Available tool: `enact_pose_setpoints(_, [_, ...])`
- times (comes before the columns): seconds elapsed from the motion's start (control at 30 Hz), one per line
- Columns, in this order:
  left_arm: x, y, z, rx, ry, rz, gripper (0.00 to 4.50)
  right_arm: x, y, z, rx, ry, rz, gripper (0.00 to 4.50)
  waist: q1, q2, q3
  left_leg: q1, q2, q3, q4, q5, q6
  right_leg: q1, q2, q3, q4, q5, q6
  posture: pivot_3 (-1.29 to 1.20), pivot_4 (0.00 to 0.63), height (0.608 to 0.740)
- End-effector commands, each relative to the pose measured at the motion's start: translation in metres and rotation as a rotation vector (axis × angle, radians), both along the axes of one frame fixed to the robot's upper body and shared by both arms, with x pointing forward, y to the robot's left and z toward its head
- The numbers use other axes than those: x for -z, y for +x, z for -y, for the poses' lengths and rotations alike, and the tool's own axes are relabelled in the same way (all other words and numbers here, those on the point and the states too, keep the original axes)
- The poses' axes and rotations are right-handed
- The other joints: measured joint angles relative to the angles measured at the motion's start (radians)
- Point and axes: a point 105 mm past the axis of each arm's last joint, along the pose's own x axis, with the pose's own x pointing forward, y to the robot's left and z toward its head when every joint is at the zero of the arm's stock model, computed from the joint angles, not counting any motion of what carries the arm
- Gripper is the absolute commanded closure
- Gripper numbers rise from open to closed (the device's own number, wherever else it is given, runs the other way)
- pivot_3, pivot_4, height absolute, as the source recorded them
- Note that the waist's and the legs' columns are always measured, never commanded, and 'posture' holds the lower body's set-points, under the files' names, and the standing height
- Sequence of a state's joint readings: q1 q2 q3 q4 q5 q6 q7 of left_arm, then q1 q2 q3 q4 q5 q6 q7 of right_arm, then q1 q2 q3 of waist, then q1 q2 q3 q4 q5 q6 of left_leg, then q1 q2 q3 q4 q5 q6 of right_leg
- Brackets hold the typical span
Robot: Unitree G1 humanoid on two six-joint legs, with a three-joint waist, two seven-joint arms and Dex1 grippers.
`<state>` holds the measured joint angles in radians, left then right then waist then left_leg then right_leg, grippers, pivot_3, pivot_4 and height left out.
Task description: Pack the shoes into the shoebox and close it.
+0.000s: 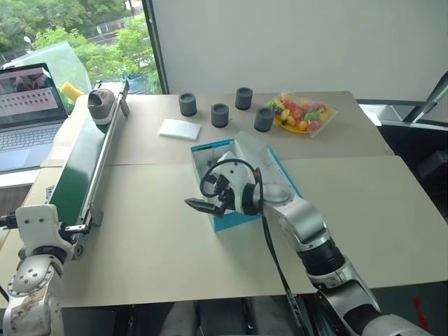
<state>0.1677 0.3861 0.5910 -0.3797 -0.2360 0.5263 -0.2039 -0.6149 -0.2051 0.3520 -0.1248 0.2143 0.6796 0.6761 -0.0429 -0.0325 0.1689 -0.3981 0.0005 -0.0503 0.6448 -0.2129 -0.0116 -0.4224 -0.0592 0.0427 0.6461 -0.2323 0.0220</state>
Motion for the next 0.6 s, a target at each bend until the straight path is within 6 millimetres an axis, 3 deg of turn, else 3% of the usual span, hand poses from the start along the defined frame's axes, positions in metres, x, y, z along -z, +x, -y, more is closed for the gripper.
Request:
enact_pose_setpoints(0.03, [-0.01, -0.004, -0.007, -0.028, 0.03, 0.024, 0.0, -0.017, -0.005, -0.005, -0.031, 0.03, 0.063, 0.03, 0.0, 0.0, 0.0, 0.0, 0.0, 0.0, 0.0, 0.0, 0.0, 0.0, 0.0, 0.0, 0.0, 0.0, 0.0, 0.0, 0.15, 0.737])
enact_pose_setpoints(0.6, [0.002, -0.002, -0.008, -0.032, -0.037, -0.008, 0.0, -0.029, -0.001, -0.009, -0.01, 0.037, 0.114, 0.03, 0.0, 0.0, 0.0, 0.0, 0.0, 0.0, 0.0, 0.0, 0.0, 0.0, 0.0, 0.0, 0.0, 0.0, 0.0, 0.0, 0.15, 0.737])
